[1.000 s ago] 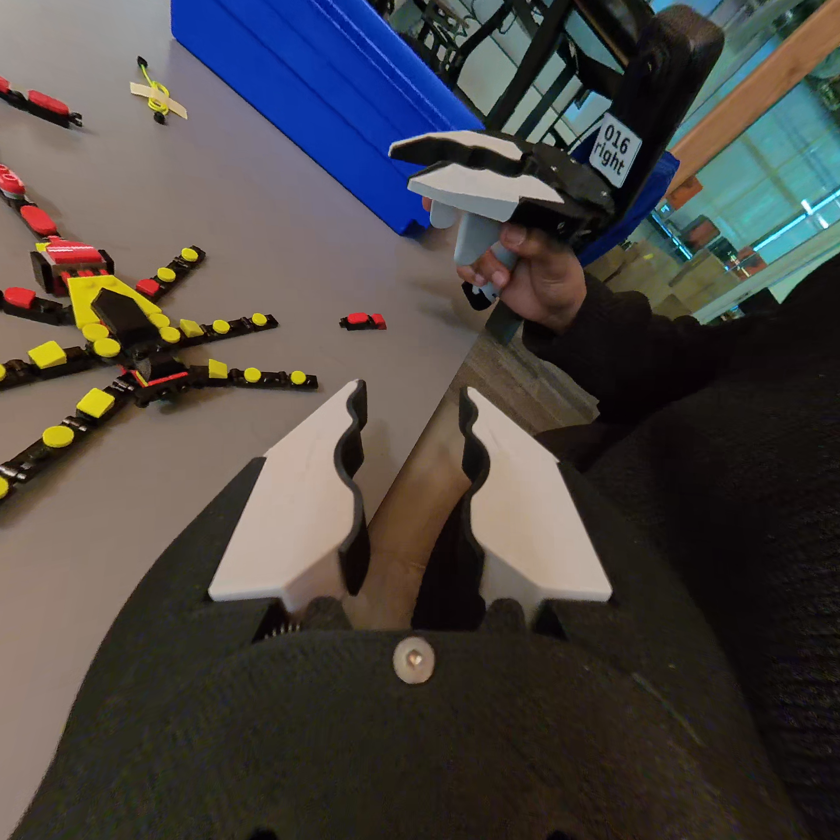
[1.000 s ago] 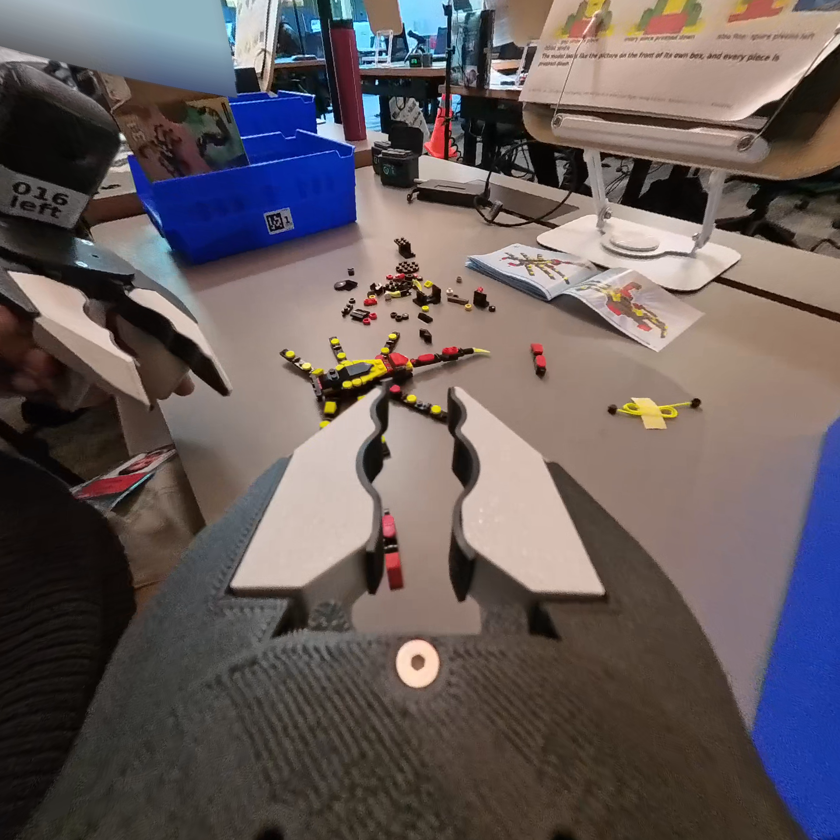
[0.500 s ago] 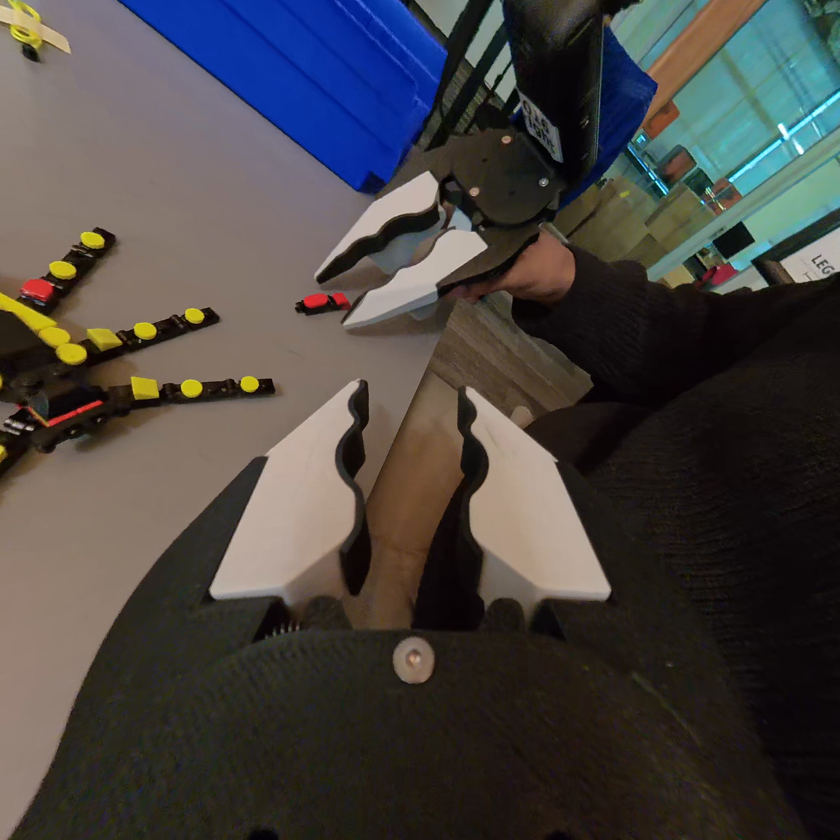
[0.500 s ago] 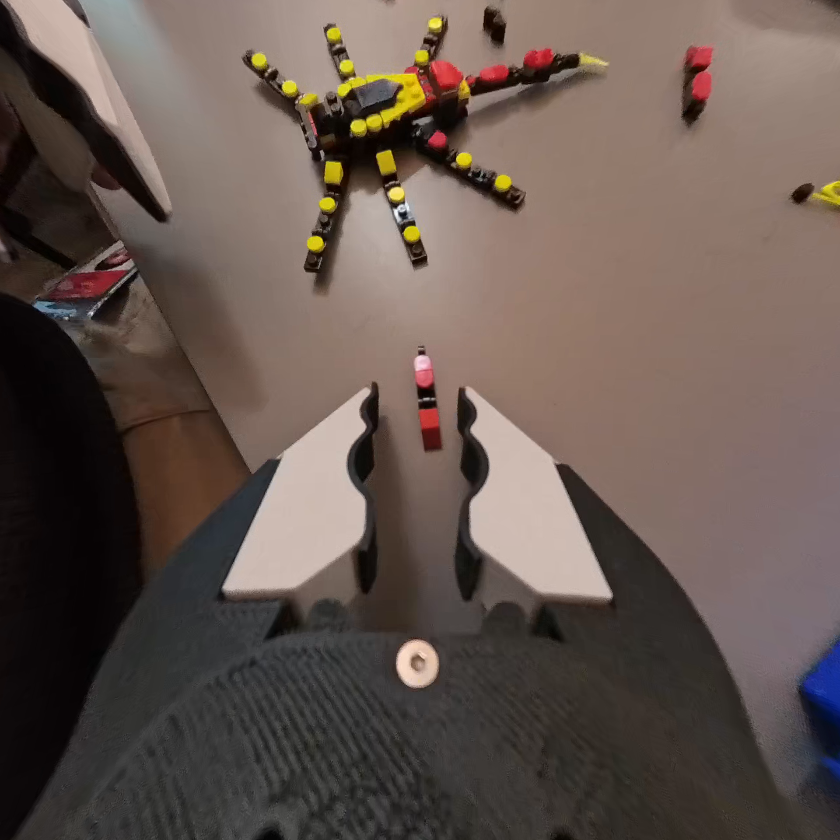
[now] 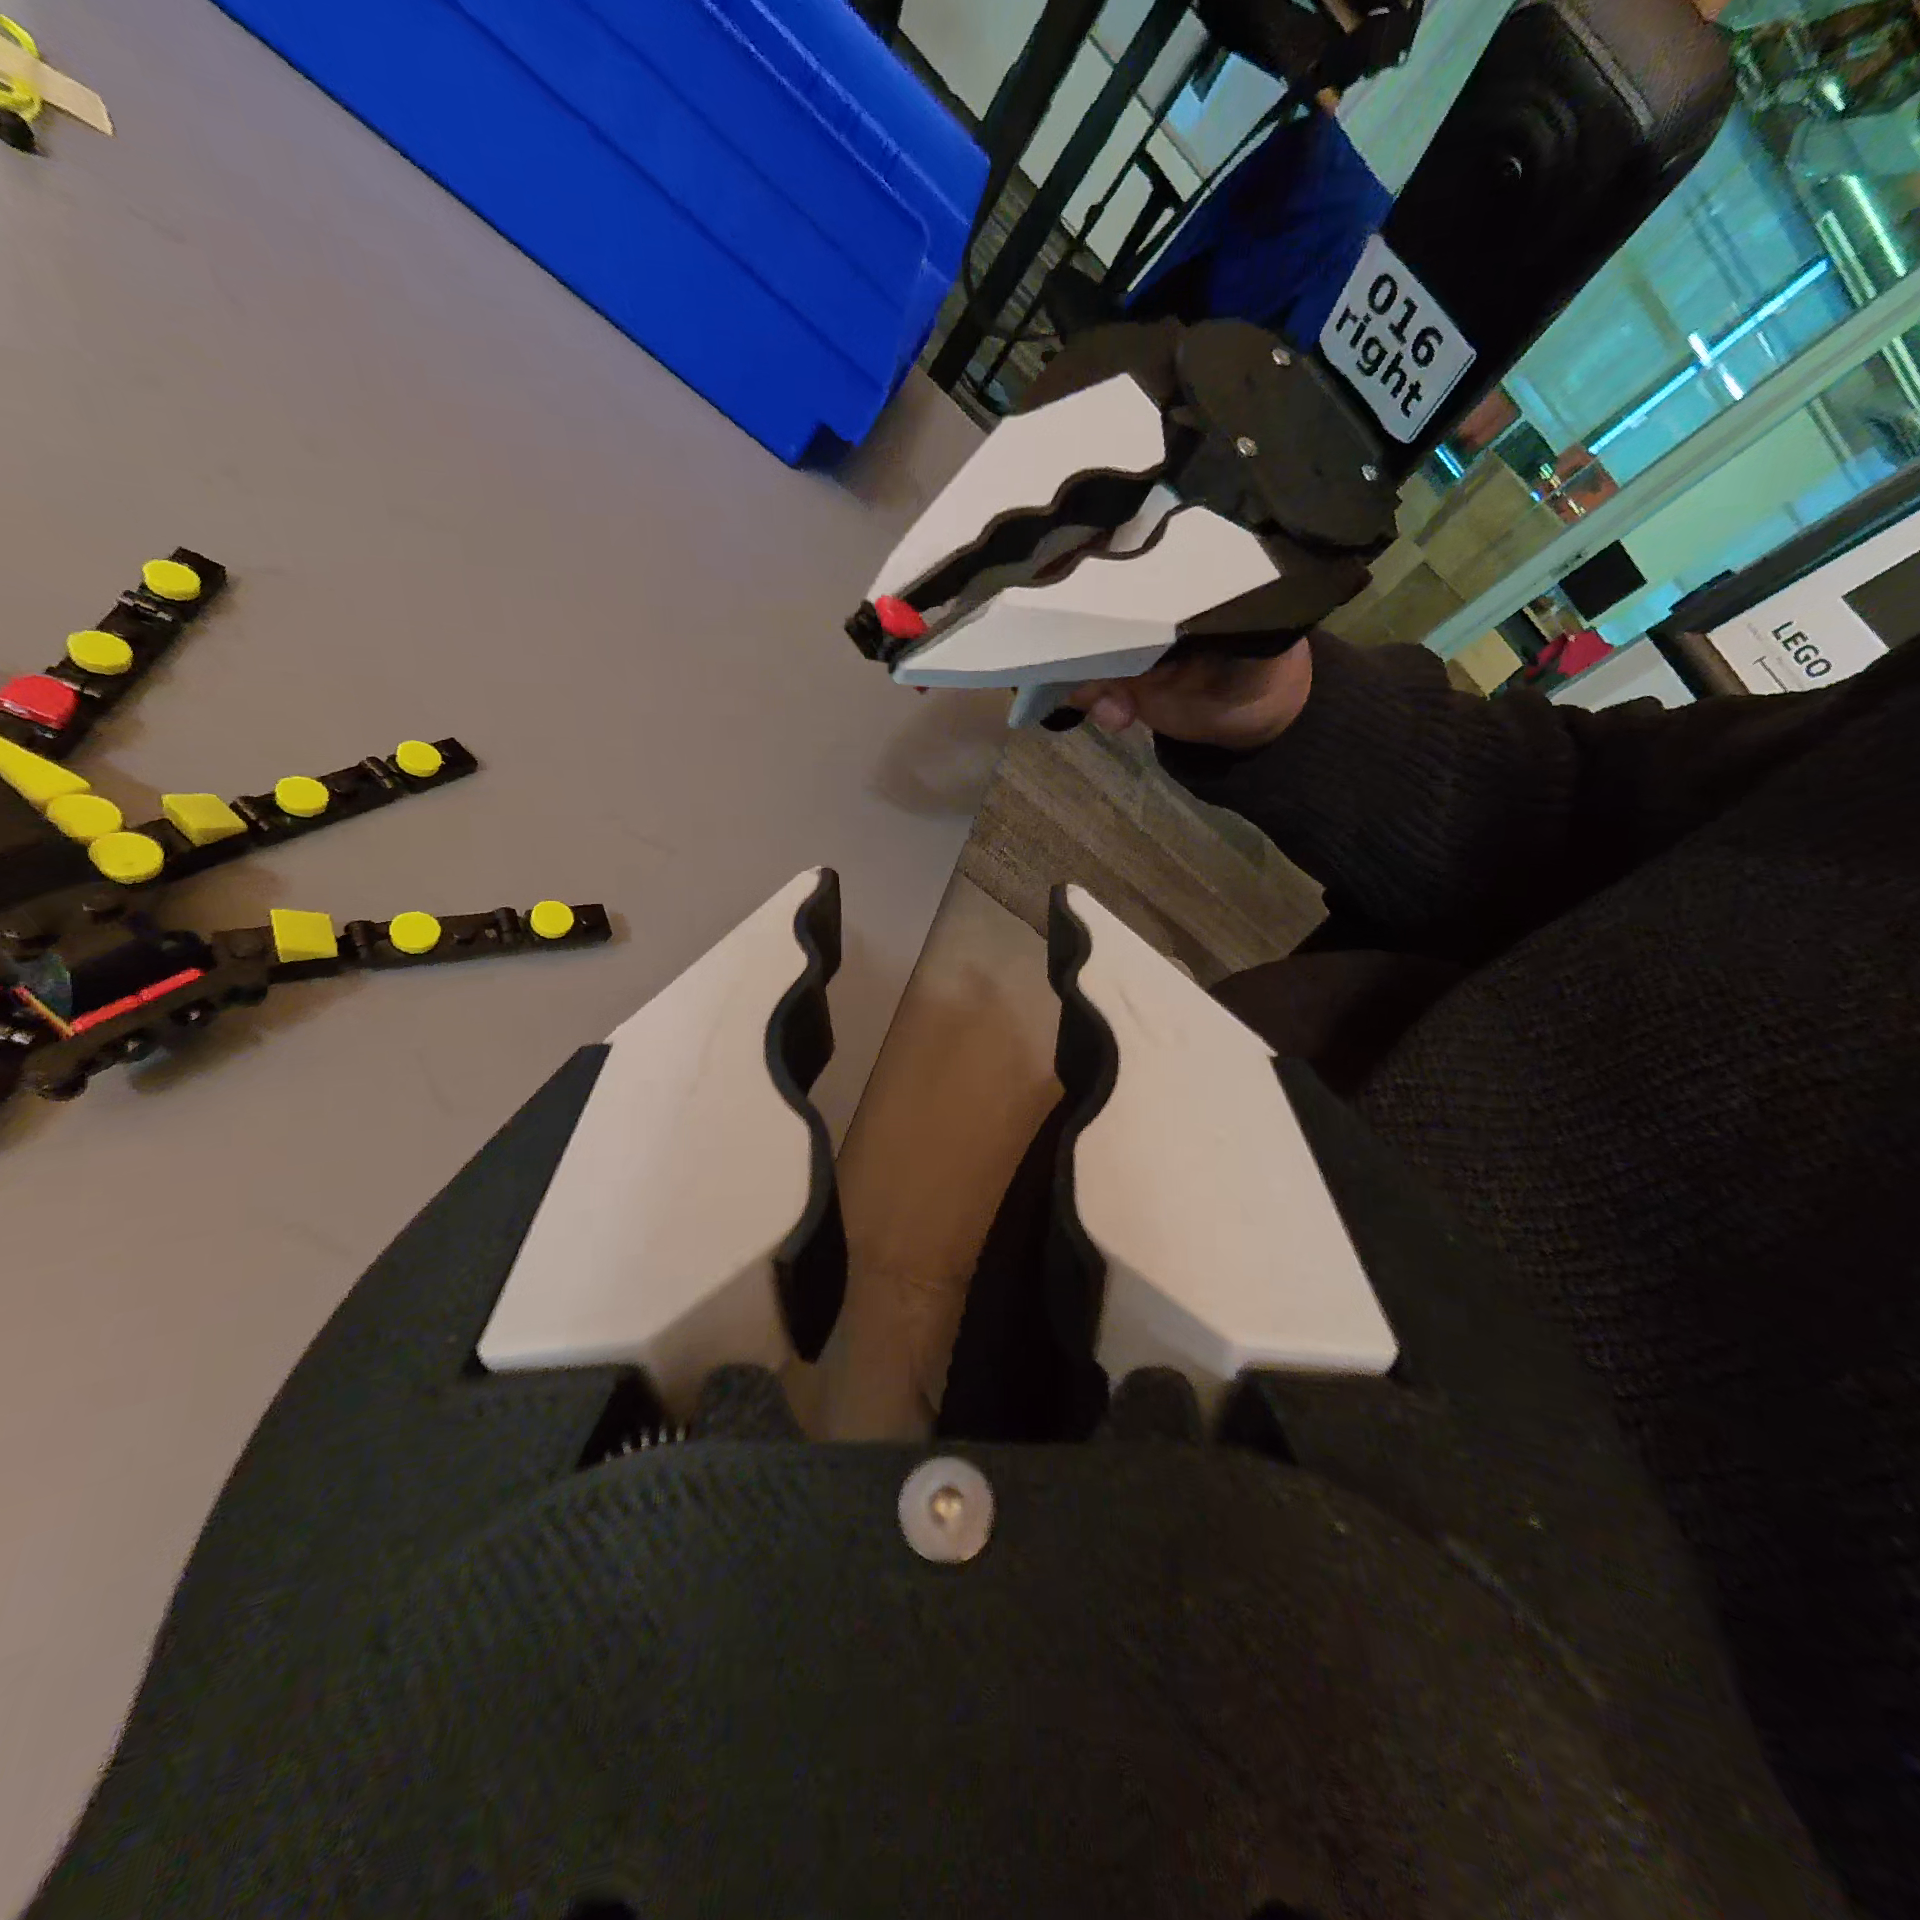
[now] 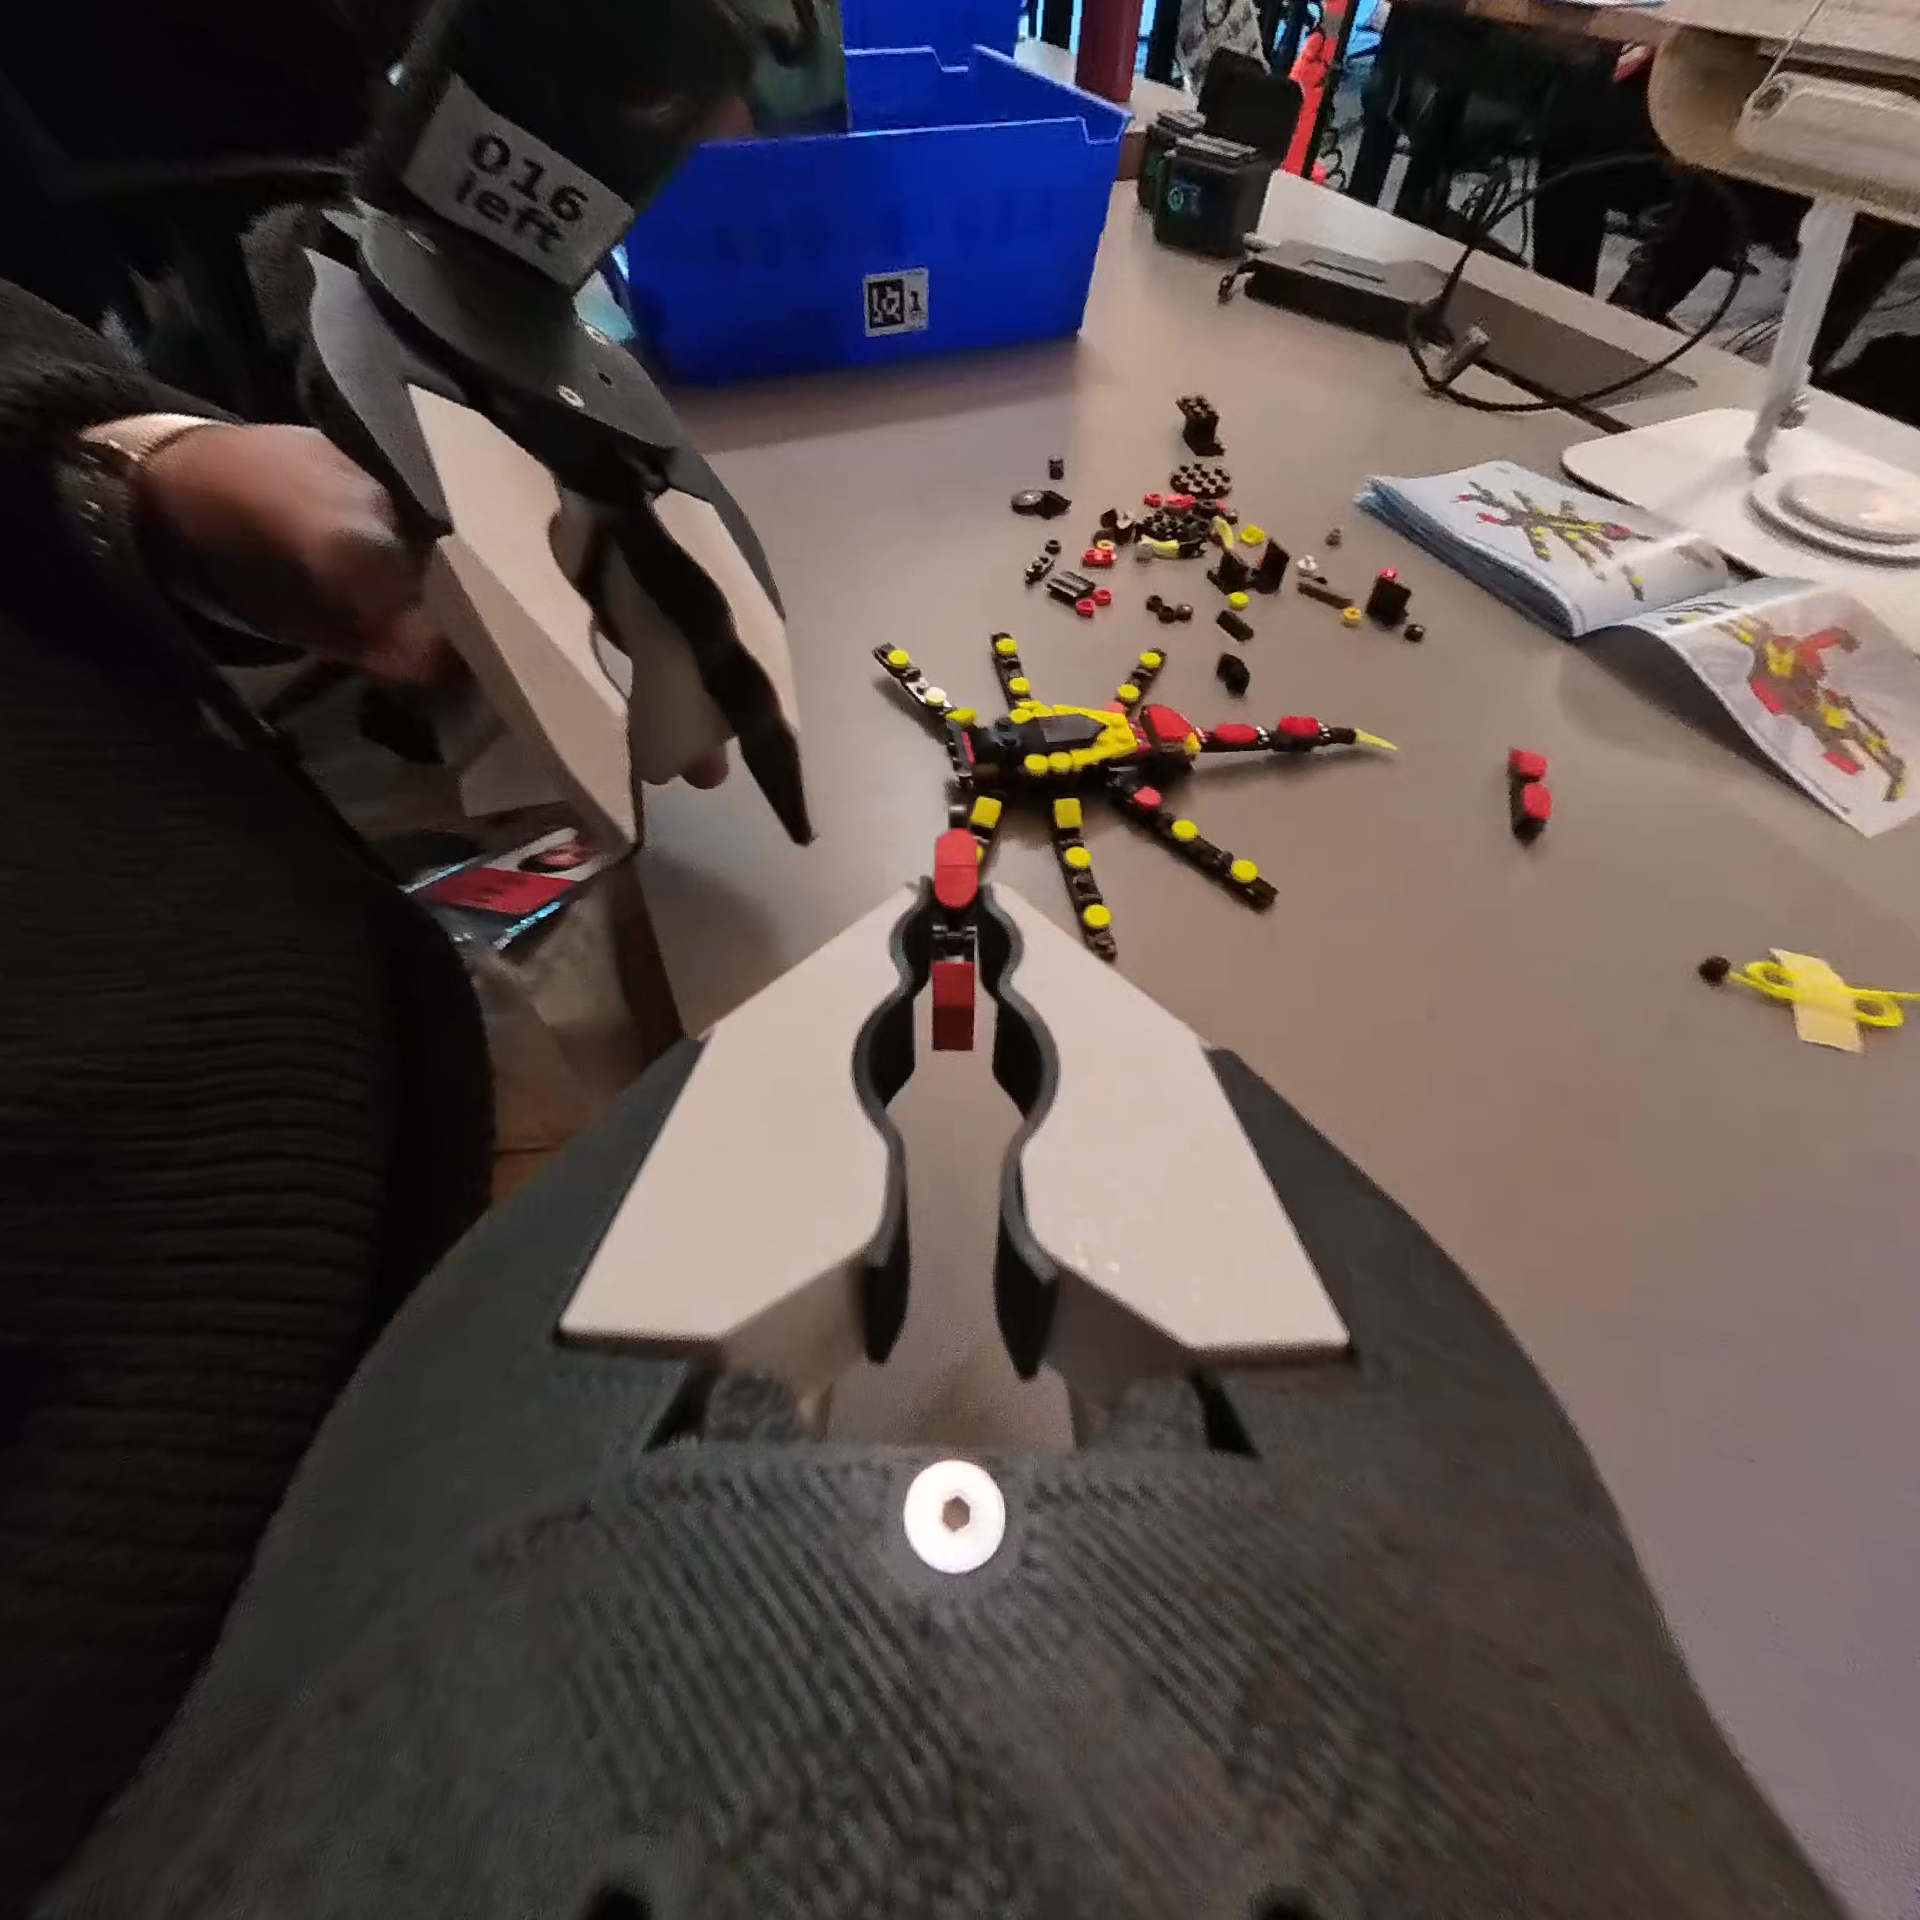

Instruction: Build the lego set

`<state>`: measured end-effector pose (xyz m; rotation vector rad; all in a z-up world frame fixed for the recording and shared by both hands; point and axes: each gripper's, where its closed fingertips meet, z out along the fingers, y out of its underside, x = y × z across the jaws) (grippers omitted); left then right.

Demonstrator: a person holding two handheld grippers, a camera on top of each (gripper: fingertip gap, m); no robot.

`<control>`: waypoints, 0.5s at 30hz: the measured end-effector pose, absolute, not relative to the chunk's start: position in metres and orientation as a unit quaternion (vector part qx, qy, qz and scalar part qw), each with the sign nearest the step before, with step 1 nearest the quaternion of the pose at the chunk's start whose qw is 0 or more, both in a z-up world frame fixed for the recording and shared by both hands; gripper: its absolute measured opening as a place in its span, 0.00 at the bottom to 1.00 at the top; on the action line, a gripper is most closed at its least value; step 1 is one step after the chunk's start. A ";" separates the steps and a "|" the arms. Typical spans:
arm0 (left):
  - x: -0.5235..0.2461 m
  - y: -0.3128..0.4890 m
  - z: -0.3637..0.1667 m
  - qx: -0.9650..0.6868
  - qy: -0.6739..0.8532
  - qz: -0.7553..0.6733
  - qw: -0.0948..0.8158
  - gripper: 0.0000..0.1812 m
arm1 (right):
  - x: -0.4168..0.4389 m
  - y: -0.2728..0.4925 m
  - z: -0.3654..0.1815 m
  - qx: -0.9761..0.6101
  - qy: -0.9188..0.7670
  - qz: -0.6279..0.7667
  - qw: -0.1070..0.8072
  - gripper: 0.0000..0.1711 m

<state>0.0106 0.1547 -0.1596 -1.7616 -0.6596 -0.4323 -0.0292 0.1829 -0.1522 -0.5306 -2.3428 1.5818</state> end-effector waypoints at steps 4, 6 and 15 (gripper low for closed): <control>0.010 0.154 -0.163 -0.759 -0.281 -0.174 0.561 0.20 | -0.026 0.178 -0.148 -0.227 -0.785 0.573 0.061 0.03; 0.008 0.152 -0.164 -0.764 -0.281 -0.160 0.558 0.20 | -0.023 0.174 -0.140 -0.268 -0.746 0.609 -0.020 0.03; -0.047 0.098 -0.168 -0.795 -0.313 0.017 0.520 0.13 | -0.021 0.174 -0.136 -0.335 -0.685 0.635 -0.126 0.03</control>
